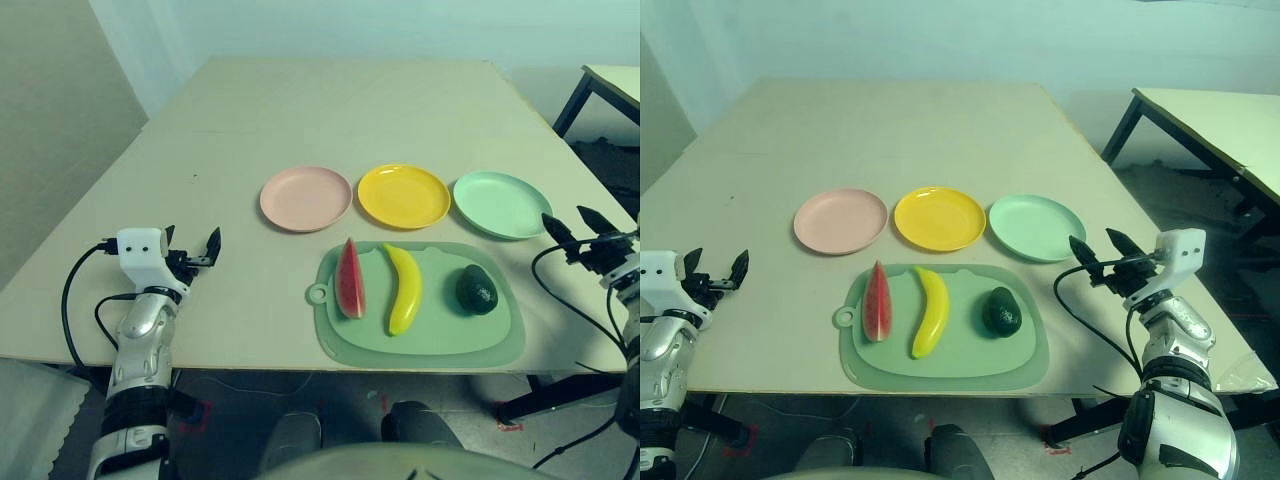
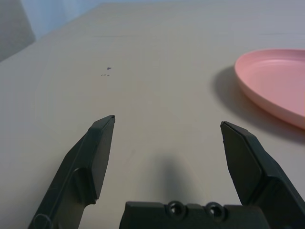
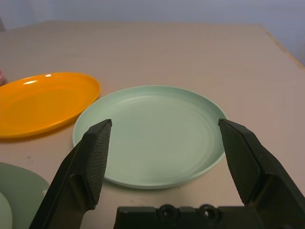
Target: Place the fruits into color-matched plates.
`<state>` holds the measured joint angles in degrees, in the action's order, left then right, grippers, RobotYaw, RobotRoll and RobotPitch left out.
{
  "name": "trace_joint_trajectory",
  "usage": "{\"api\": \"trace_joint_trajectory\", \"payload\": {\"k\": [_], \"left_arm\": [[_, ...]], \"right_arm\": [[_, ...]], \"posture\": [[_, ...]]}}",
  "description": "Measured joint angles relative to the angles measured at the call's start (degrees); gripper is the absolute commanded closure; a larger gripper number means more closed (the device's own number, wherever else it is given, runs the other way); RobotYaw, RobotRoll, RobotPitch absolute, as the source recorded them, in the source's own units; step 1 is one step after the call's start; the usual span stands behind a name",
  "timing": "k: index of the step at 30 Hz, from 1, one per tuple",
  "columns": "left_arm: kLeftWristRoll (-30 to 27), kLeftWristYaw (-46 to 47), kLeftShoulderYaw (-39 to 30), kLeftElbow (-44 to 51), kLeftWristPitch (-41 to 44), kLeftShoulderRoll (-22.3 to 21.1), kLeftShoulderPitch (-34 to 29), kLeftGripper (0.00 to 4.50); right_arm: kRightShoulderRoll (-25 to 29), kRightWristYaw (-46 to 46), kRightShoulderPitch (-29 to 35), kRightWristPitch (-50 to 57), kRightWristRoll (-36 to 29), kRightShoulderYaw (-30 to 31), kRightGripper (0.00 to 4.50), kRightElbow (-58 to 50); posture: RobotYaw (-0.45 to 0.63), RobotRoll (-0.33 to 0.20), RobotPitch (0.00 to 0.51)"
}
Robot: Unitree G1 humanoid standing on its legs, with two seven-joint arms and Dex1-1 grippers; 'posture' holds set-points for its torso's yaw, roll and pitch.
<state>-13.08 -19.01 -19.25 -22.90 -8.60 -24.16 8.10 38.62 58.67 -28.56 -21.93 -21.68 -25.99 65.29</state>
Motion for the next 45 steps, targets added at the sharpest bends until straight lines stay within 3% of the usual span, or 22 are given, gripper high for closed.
{"api": "trace_joint_trajectory", "payload": {"k": [9,14,20,22,27,29,32,35,41,45], "left_arm": [[0.2,-2.9,0.3,-7.4,-2.6,-2.8,5.9,0.0],[0.2,-3.9,0.3,-9.1,-3.3,-3.5,5.9,0.0],[-0.7,-7.5,-0.7,-9.9,-3.9,-7.1,3.6,0.0],[-3.3,-12.0,-1.1,-9.8,-3.9,-7.9,3.7,0.0],[-16.7,-33.3,-3.1,-7.3,1.0,-9.2,4.2,0.0],[-19.6,-42.4,-1.7,-5.6,6.2,-12.8,4.3,0.0],[-21.5,-53.2,1.2,-1.6,13.4,-18.7,5.4,0.0],[-23.0,-59.7,3.9,4.9,18.8,-21.9,7.7,0.0],[-23.5,-66.9,9.2,17.4,23.1,-24.4,7.8,0.0],[-23.5,-69.3,11.0,20.7,24.0,-25.3,7.7,0.0]], "right_arm": [[-0.1,0.2,3.5,-0.6,-0.5,-0.3,0.03,-1.9],[-1.5,0.0,5.1,-1.0,-0.9,-0.3,0.03,-3.2],[-4.2,-0.3,7.8,-1.0,-1.2,-0.3,0.03,-6.6],[-4.3,-0.2,7.9,-0.6,-1.2,-0.3,0.03,-7.4],[-3.1,0.6,7.9,0.2,-1.2,-0.3,0.03,-6.3],[-2.2,0.7,8.7,0.6,-1.4,-0.4,0.03,-6.4],[-0.7,1.4,10.2,1.0,-1.8,-0.8,0.03,-6.5],[0.0,2.2,10.4,1.3,-2.5,-1.2,0.03,-6.8],[0.8,1.9,10.4,3.9,-5.1,-3.2,0.03,-10.3],[3.7,2.2,12.6,13.2,-6.5,-2.8,0.03,-19.1]], "posture": [[-0.06,0.0,0.012],[-0.07,0.0,0.0],[-0.06,0.0,0.038],[-0.07,0.0,0.041],[-0.09,0.0,0.047],[-0.11,0.0,0.048],[-0.11,0.0,0.046],[-0.13,0.0,0.041],[-0.2,0.0,0.034],[-0.23,0.0,0.037]]}}
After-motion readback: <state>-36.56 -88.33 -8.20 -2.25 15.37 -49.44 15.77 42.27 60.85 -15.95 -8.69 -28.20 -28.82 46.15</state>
